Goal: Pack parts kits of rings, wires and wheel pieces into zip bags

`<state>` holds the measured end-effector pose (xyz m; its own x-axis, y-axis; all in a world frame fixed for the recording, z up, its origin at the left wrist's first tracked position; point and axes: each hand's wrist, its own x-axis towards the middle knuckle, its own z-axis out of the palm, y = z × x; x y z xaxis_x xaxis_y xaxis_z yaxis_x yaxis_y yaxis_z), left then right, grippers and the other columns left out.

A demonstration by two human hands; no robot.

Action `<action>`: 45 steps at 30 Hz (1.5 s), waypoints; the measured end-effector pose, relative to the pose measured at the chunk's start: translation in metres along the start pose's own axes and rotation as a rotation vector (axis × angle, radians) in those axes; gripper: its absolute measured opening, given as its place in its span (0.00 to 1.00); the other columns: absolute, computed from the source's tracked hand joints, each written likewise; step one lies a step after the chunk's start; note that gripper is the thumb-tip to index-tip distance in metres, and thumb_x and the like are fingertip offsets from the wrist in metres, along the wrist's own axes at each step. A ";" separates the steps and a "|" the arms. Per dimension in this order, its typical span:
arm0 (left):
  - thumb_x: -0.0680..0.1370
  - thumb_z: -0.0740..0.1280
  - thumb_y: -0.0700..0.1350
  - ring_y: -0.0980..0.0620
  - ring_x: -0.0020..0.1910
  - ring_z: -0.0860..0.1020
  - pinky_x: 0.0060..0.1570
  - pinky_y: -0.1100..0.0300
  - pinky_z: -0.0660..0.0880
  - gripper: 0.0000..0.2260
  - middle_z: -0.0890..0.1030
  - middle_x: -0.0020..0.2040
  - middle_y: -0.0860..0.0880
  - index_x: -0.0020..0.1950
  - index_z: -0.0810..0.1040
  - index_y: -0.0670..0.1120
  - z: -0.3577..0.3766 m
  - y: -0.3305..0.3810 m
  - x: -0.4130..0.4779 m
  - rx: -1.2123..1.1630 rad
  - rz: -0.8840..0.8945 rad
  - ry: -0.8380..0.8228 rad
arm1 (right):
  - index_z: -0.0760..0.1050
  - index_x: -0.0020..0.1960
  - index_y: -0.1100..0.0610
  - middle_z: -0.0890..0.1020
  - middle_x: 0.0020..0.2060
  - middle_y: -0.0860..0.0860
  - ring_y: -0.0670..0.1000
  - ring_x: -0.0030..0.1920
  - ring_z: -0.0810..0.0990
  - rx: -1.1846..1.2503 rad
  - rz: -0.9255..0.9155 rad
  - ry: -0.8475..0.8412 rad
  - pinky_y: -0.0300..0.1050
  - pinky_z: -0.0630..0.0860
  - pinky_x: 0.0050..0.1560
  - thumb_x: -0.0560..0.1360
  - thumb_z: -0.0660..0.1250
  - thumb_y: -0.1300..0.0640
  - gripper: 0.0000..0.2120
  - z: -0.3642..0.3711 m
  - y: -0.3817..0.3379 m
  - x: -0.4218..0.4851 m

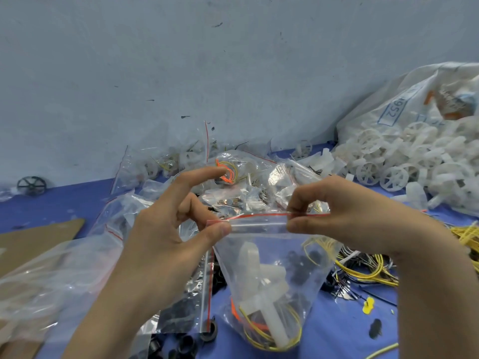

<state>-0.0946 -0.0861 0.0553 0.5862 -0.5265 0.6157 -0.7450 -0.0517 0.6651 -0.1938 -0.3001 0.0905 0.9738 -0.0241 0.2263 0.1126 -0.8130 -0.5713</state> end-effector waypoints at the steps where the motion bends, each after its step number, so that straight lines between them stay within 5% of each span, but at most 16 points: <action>1: 0.66 0.74 0.49 0.55 0.40 0.80 0.55 0.58 0.74 0.26 0.77 0.34 0.53 0.60 0.74 0.69 -0.001 -0.001 0.000 0.007 0.006 0.005 | 0.76 0.36 0.46 0.80 0.35 0.40 0.37 0.39 0.76 -0.018 0.003 -0.003 0.31 0.69 0.42 0.71 0.71 0.52 0.07 0.000 0.001 0.000; 5: 0.68 0.72 0.45 0.54 0.40 0.80 0.53 0.69 0.74 0.27 0.79 0.37 0.51 0.62 0.73 0.68 -0.002 -0.003 0.002 0.055 0.030 0.032 | 0.76 0.37 0.47 0.80 0.36 0.40 0.40 0.42 0.77 -0.049 -0.004 0.028 0.40 0.72 0.49 0.72 0.71 0.52 0.06 0.002 -0.001 0.002; 9: 0.69 0.72 0.51 0.55 0.44 0.81 0.52 0.72 0.72 0.27 0.81 0.42 0.57 0.65 0.70 0.66 0.001 0.001 0.001 0.092 0.041 -0.039 | 0.76 0.37 0.47 0.80 0.36 0.42 0.39 0.41 0.77 0.025 -0.051 -0.014 0.32 0.71 0.47 0.71 0.72 0.55 0.07 0.006 -0.012 0.003; 12: 0.70 0.72 0.46 0.59 0.41 0.79 0.47 0.73 0.71 0.23 0.80 0.41 0.60 0.62 0.74 0.63 0.006 0.006 0.000 0.194 0.107 -0.099 | 0.75 0.39 0.48 0.79 0.36 0.42 0.37 0.40 0.74 -0.073 -0.097 -0.021 0.28 0.68 0.44 0.72 0.71 0.55 0.06 0.016 -0.023 0.008; 22: 0.68 0.70 0.46 0.67 0.37 0.76 0.42 0.79 0.66 0.31 0.78 0.38 0.59 0.68 0.67 0.67 0.009 0.026 -0.004 0.384 0.146 -0.126 | 0.79 0.41 0.51 0.81 0.38 0.45 0.43 0.44 0.76 -0.106 -0.234 0.011 0.33 0.70 0.47 0.71 0.69 0.61 0.05 0.025 -0.037 0.013; 27: 0.69 0.70 0.44 0.71 0.30 0.71 0.34 0.82 0.62 0.33 0.77 0.40 0.57 0.69 0.66 0.66 0.005 0.025 -0.003 0.348 0.180 -0.110 | 0.77 0.38 0.47 0.80 0.34 0.41 0.38 0.40 0.76 -0.048 -0.179 0.045 0.29 0.69 0.44 0.70 0.73 0.54 0.05 0.019 -0.027 0.011; 33: 0.70 0.70 0.47 0.64 0.38 0.73 0.37 0.81 0.63 0.34 0.75 0.42 0.59 0.70 0.62 0.70 0.004 0.021 -0.003 0.332 0.151 -0.115 | 0.78 0.35 0.45 0.80 0.35 0.39 0.38 0.40 0.77 0.018 -0.118 0.049 0.29 0.68 0.44 0.70 0.73 0.54 0.08 0.006 -0.007 0.004; 38: 0.72 0.75 0.41 0.60 0.42 0.75 0.43 0.80 0.65 0.39 0.76 0.41 0.59 0.71 0.61 0.71 -0.005 0.013 -0.003 0.337 0.172 -0.091 | 0.75 0.31 0.49 0.78 0.31 0.43 0.38 0.29 0.74 0.099 -0.053 0.056 0.28 0.67 0.32 0.69 0.74 0.55 0.11 -0.002 0.006 -0.004; 42: 0.70 0.74 0.41 0.58 0.43 0.76 0.50 0.79 0.64 0.38 0.77 0.40 0.58 0.70 0.63 0.71 -0.013 0.006 -0.003 0.325 0.142 -0.064 | 0.72 0.31 0.56 0.69 0.25 0.49 0.46 0.28 0.67 0.138 0.044 0.084 0.39 0.63 0.31 0.59 0.73 0.41 0.20 -0.005 0.015 -0.006; 45: 0.70 0.71 0.49 0.58 0.41 0.76 0.48 0.80 0.65 0.31 0.77 0.39 0.56 0.68 0.66 0.71 -0.021 0.004 -0.004 0.300 0.116 -0.038 | 0.67 0.28 0.60 0.63 0.23 0.50 0.48 0.27 0.62 0.140 0.066 0.099 0.38 0.59 0.28 0.56 0.72 0.39 0.26 -0.005 0.019 -0.004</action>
<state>-0.0930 -0.0664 0.0643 0.4837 -0.5747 0.6601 -0.8701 -0.2341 0.4338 -0.1962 -0.3183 0.0834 0.9566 -0.1374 0.2569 0.0820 -0.7191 -0.6900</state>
